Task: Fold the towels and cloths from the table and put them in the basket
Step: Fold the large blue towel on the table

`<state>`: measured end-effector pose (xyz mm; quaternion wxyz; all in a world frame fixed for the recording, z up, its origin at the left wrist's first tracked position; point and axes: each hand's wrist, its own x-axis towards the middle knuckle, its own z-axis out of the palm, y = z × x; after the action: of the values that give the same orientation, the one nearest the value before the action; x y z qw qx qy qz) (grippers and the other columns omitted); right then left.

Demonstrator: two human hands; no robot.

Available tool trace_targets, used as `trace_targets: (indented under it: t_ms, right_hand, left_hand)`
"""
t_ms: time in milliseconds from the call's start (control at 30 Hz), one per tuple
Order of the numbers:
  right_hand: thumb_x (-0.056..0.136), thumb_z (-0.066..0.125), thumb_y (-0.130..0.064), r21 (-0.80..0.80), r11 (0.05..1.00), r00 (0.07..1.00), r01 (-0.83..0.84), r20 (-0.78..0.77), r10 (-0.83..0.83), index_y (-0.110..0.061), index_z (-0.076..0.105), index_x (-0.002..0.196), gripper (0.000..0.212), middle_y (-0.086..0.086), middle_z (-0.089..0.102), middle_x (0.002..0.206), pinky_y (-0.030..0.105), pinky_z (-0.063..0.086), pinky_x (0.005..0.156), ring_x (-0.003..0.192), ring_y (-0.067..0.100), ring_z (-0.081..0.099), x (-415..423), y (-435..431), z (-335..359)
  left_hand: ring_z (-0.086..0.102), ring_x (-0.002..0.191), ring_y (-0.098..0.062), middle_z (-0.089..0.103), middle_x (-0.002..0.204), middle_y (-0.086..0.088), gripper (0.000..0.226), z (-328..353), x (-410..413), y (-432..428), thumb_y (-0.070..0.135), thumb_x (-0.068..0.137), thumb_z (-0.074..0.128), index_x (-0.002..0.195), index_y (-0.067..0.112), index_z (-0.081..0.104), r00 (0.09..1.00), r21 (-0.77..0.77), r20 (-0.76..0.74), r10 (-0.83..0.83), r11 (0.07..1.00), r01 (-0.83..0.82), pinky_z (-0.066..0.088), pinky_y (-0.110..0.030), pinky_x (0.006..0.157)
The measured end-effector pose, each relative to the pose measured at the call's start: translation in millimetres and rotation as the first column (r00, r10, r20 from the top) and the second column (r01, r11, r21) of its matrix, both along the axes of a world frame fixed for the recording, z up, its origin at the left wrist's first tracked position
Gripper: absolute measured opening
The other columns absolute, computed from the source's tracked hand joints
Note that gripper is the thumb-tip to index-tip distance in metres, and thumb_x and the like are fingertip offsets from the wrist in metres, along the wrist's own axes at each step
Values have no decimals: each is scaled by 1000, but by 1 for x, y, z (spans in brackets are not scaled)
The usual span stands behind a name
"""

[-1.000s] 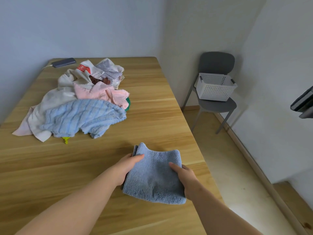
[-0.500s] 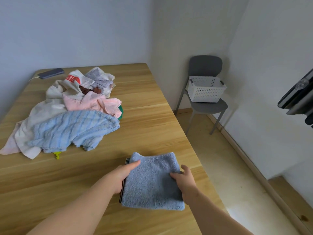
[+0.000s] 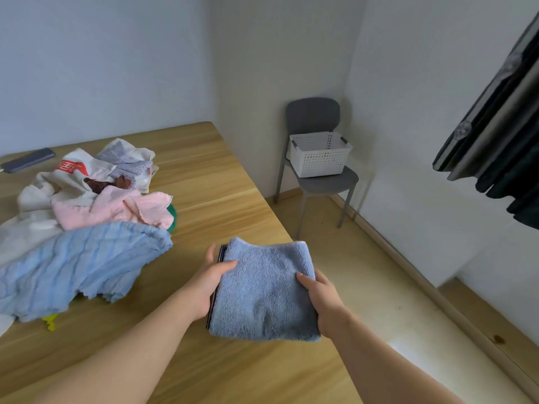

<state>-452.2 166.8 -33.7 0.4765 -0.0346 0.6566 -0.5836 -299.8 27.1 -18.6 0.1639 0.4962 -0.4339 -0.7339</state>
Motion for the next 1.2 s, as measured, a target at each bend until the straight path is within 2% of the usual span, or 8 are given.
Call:
trace_targets:
  t_ms: [100, 200, 267, 400, 600, 767, 1033, 1200]
  right_hand:
    - [94, 54, -15, -24, 999, 997, 33, -64, -35, -22, 61, 94, 10, 6, 66, 92, 41, 51, 86, 83, 24, 61, -35, 9, 9]
    - [94, 54, -17, -75, 997, 998, 31, -55, -35, -22, 61, 96, 8, 6, 66, 93, 34, 52, 75, 79, 23, 61, -82, 22, 20]
    - [92, 56, -19, -104, 994, 999, -30, -44, 25, -22, 59, 104, 12, 7, 67, 99, 35, 54, 75, 82, 24, 63, -118, 35, 28]
    - [85, 64, -17, -97, 972, 976, -213, -64, 208, -30, 54, 111, 31, 7, 66, 110, 36, 56, 74, 92, 26, 66, -202, 69, 39]
    - [82, 65, -10, 0, 977, 962, -213, -176, 210, -26, 52, 123, 46, 1, 66, 111, 34, 54, 80, 98, 21, 65, -327, 118, 41]
    - [85, 62, -7, 1, 981, 947, -195, -261, 188, -22, 52, 117, 37, -1, 64, 102, 27, 49, 67, 88, 16, 62, -403, 121, 48]
    - [86, 60, -6, 24, 960, 916, -279, -294, 274, -21, 53, 118, 36, 0, 65, 103, 31, 50, 80, 91, 18, 62, -481, 47, 46]
    - [85, 59, -1, 41, 949, 893, -313, -327, 309, -18, 55, 118, 37, 5, 66, 106, 35, 51, 89, 98, 24, 63, -537, -59, 39]
  left_hand:
    - [57, 107, -32, 51, 126, -8, 65, 13, -30, 5, 4, 92, 50, 130, 53, 32, 988, -118, 1, -156, 981, 155, 49, -44, 84]
    - [58, 98, -31, 56, 120, -14, 40, 24, -72, 18, 0, 93, 48, 106, 37, 56, 966, -184, 55, -251, 949, 257, 45, -42, 88]
    - [59, 91, -30, 60, 112, -19, 31, 29, -110, 29, 1, 93, 48, 94, 28, 62, 977, -181, 40, -212, 960, 215, 47, -40, 83]
    - [60, 74, -28, 63, 90, -17, 28, 36, -199, 58, 0, 94, 45, 103, 21, 61, 994, -137, -37, -103, 986, 98, 48, -33, 65]
    - [60, 74, -27, 63, 89, -15, 28, 41, -321, 108, -2, 93, 47, 108, 17, 61, 997, -98, -56, -61, 994, 55, 48, -31, 66]
    - [61, 80, -28, 64, 94, -12, 29, 46, -392, 114, 1, 89, 54, 103, 25, 62, 996, -87, -42, -80, 993, 76, 49, -32, 71]
    - [60, 79, -27, 63, 94, -8, 32, 39, -455, 51, -2, 87, 56, 104, 24, 62, 998, -67, -41, -54, 996, 51, 49, -31, 68]
    - [62, 89, -32, 64, 101, -14, 35, 27, -506, -44, -4, 86, 56, 100, 28, 63, 998, -83, -58, 6, 997, -11, 50, -44, 85]
